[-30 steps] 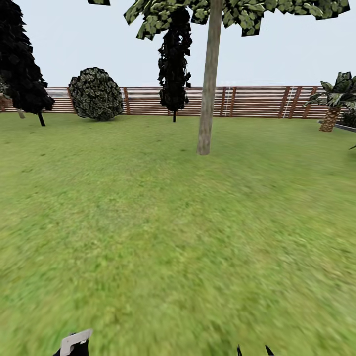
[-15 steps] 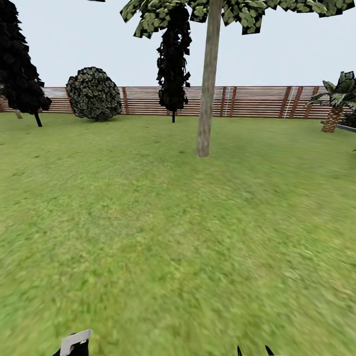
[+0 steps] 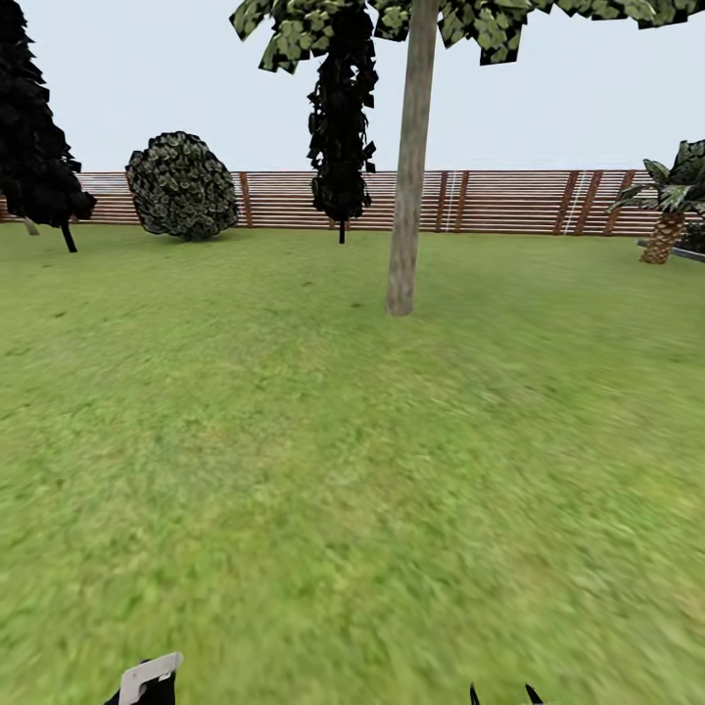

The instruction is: In the garden, pick up the pesticide atomizer on the floor and spray pesticide onto both trees until each tree trunk is fully covered.

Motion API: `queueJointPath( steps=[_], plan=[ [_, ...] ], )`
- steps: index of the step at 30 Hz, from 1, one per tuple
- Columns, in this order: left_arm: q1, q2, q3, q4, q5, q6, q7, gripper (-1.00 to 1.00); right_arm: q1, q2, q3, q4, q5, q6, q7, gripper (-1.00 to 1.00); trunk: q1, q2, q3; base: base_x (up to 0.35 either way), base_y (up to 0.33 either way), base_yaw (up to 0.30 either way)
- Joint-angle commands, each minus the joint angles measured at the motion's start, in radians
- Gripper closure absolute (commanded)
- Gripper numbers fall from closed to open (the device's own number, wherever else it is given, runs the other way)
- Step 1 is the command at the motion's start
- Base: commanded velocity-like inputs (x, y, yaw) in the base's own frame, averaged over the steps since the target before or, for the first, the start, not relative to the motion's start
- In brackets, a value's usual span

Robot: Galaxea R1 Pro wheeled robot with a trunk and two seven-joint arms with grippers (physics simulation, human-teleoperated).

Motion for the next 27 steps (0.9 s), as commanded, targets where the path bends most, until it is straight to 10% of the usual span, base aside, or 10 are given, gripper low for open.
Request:
queueJointPath(
  steps=[1,27],
  plan=[
    [0.0,0.0,0.0,0.0,0.0,0.0,0.0,1.0,0.0,0.0,0.0,0.0,0.0,0.0,0.0,-1.0,0.0,0.0,0.0,0.333,-0.105,0.0],
    [0.0,0.0,0.0,0.001,0.0,0.0,0.0,1.0,0.0,0.0,0.0,0.0,0.0,0.0,0.0,-1.0,0.0,0.0,0.0,0.333,-0.105,0.0]
  ],
)
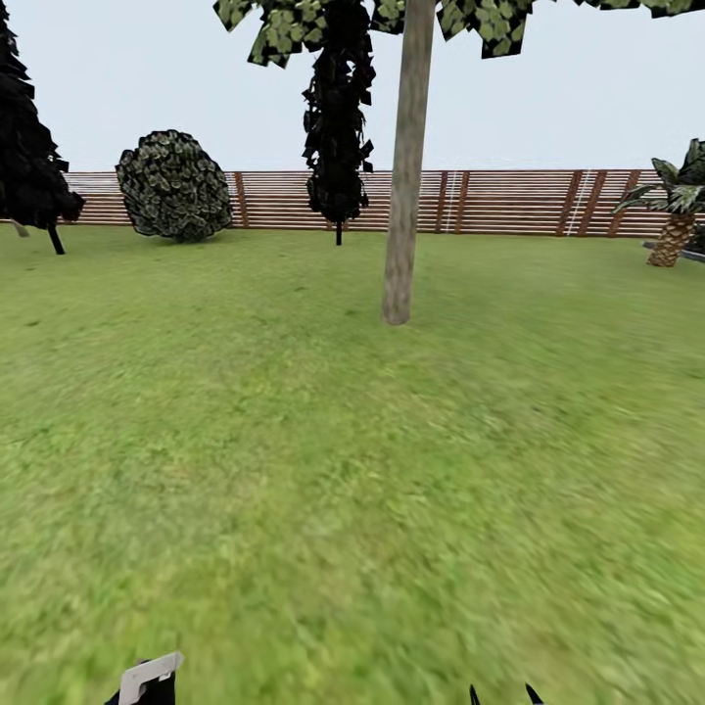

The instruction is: In the garden, pick up the pesticide atomizer on the floor and spray pesticide onto both trees until each tree trunk is fully covered.

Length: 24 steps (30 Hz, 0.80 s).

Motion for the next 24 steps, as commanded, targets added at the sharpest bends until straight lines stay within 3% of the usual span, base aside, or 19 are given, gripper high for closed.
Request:
queueJointPath(
  steps=[1,24],
  plan=[
    [0.0,0.0,0.0,0.0,0.0,0.0,0.0,1.0,0.0,0.0,0.0,0.0,0.0,0.0,0.0,-1.0,0.0,0.0,0.0,0.333,-0.105,0.0],
    [0.0,0.0,0.0,-0.001,0.0,0.0,0.0,1.0,0.0,0.0,0.0,0.0,0.0,-0.001,0.0,-1.0,0.0,0.0,0.0,0.333,-0.105,0.0]
  ],
)
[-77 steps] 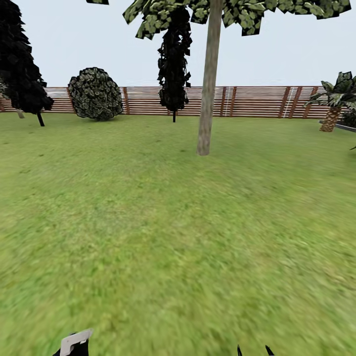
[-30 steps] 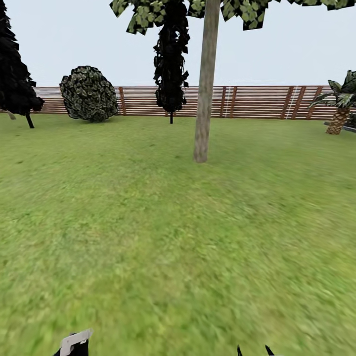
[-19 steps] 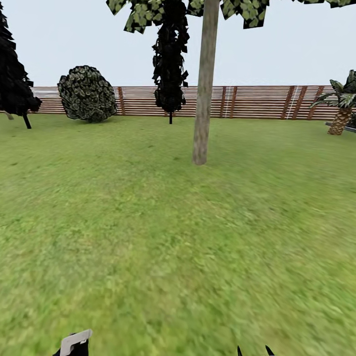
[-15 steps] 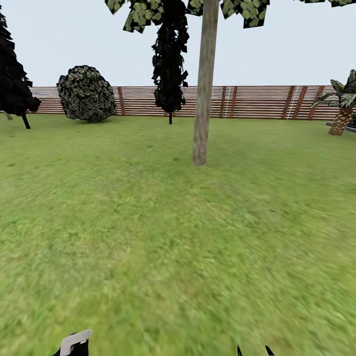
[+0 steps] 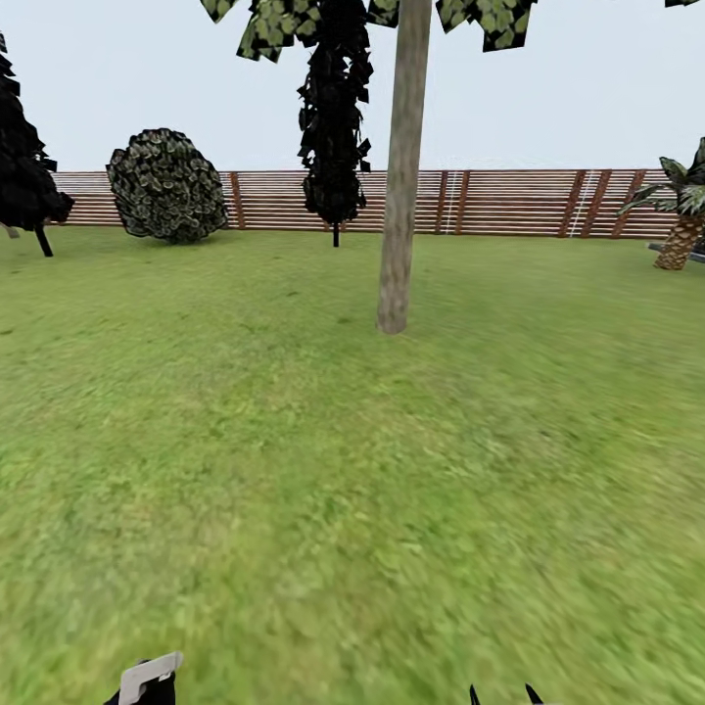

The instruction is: In the garden, pick up the pesticide atomizer on the floor and spray pesticide onto both trees until each tree trunk is fully covered.

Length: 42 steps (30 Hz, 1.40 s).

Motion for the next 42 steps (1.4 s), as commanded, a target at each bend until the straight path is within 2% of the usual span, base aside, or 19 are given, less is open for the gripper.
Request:
queueJointPath(
  steps=[1,42],
  plan=[
    [0.0,0.0,0.0,0.0,0.0,0.0,0.0,1.0,0.0,0.0,0.0,0.0,0.0,0.001,0.0,-1.0,0.0,0.0,0.0,0.333,-0.105,0.0],
    [0.0,0.0,0.0,0.0,-0.001,0.0,0.0,1.0,0.0,-0.001,0.0,0.001,0.0,0.001,0.0,-1.0,0.0,0.0,0.0,0.333,-0.105,0.0]
  ],
)
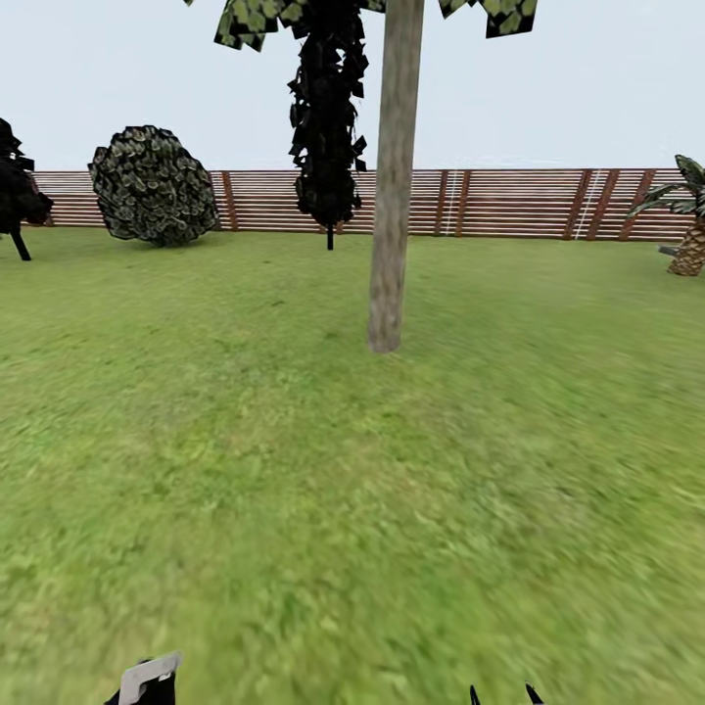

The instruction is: In the garden, pick up the pesticide atomizer on the floor and spray pesticide onto both trees until each tree trunk is fully covered.

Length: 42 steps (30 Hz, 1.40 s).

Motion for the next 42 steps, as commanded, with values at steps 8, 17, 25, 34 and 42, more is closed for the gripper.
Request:
queueJointPath(
  steps=[8,17,25,34,42],
  plan=[
    [0.0,0.0,0.0,0.0,0.0,0.0,0.0,1.0,0.0,0.0,-0.001,0.0,0.0,0.0,0.0,-1.0,0.0,0.0,0.0,0.333,-0.105,0.0],
    [0.0,0.0,0.0,0.0,0.0,0.0,0.0,1.0,0.0,0.0,0.0,-0.001,0.0,0.0,0.0,-1.0,0.0,0.0,0.0,0.333,-0.105,0.0],
    [0.0,0.0,0.0,0.0,-0.001,0.0,0.0,1.0,0.0,0.0,0.0,0.0,0.0,0.0,0.0,-1.0,0.0,0.0,0.0,0.333,-0.105,0.0],
    [0.0,0.0,0.0,0.0,0.0,0.0,0.0,1.0,0.0,0.0,0.0,-0.001,0.0,0.0,0.0,-1.0,0.0,0.0,0.0,0.333,-0.105,0.0],
    [0.0,0.0,0.0,0.0,0.0,0.0,0.0,1.0,0.0,0.0,0.0,0.0,0.0,0.0,0.0,-1.0,0.0,0.0,0.0,0.333,-0.105,0.0]
  ],
)
